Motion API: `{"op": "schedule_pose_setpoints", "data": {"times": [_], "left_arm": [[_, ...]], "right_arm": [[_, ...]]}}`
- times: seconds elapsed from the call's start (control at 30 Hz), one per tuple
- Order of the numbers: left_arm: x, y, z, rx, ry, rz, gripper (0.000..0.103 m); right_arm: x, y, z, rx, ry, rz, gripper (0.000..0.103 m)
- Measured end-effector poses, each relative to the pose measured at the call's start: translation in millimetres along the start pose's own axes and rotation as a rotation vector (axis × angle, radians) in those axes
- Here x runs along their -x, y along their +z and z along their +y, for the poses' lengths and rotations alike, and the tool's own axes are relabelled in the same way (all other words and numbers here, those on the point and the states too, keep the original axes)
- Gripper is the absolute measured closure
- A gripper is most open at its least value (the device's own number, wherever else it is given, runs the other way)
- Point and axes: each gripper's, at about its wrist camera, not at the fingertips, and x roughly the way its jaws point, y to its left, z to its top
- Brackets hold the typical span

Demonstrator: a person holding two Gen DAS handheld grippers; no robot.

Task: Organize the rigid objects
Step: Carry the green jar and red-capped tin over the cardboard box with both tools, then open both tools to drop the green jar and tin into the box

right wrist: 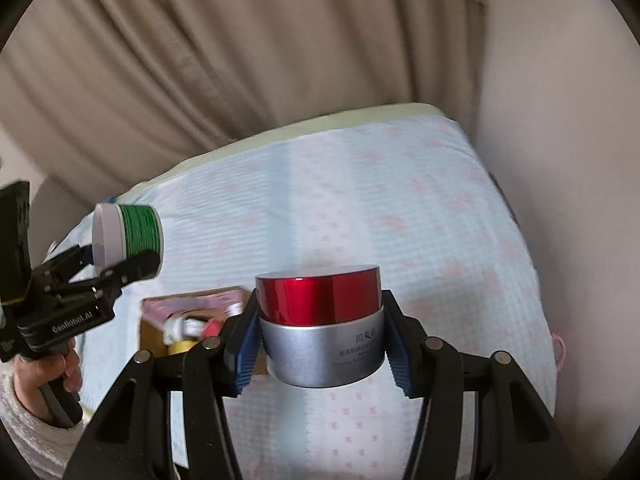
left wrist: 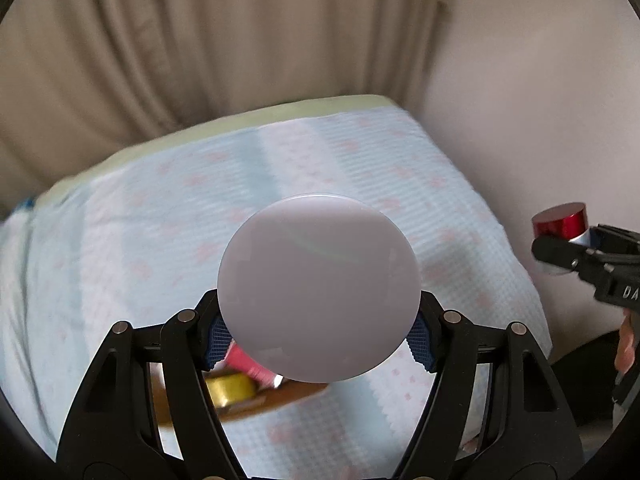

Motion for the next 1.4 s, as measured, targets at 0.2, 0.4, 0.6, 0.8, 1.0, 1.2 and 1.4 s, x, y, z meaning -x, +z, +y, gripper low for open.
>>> {"op": "schedule_pose_setpoints", "data": {"times": [0.2, 0.4, 0.6, 0.8, 1.0, 1.2, 1.4], "left_arm": [[24, -54, 65, 0.162, 0.073, 0.027, 0.035], [34, -98, 127, 0.244, 0.11, 0.047, 0.035], [12, -126, 189, 0.246, 0.087, 0.1, 0.035], [-31, -151, 232, 0.183, 0.039, 0.186, 0.035], [-75, -183, 267, 0.165, 0.009, 0.279, 0.035], [-117, -206, 274, 0.136, 0.021, 0.342, 0.035], [-154, -224, 267, 0.132, 0.03, 0.394, 0.035]], "right_arm": [[-28, 3, 51, 0.093, 0.114, 0.044, 0.052], [-66, -5, 102, 0.101, 0.206, 0.111, 0.052], [-103, -14, 157, 0.086, 0.212, 0.158, 0.052], [-146, -23, 200, 0.011, 0.177, 0.198, 0.052], [-198, -41, 225, -0.061, 0.147, 0.283, 0.052], [-253, -58, 242, -0.008, 0.104, 0.36, 0.052], [-311, -66, 241, 0.019, 0.059, 0.441, 0.052]]}}
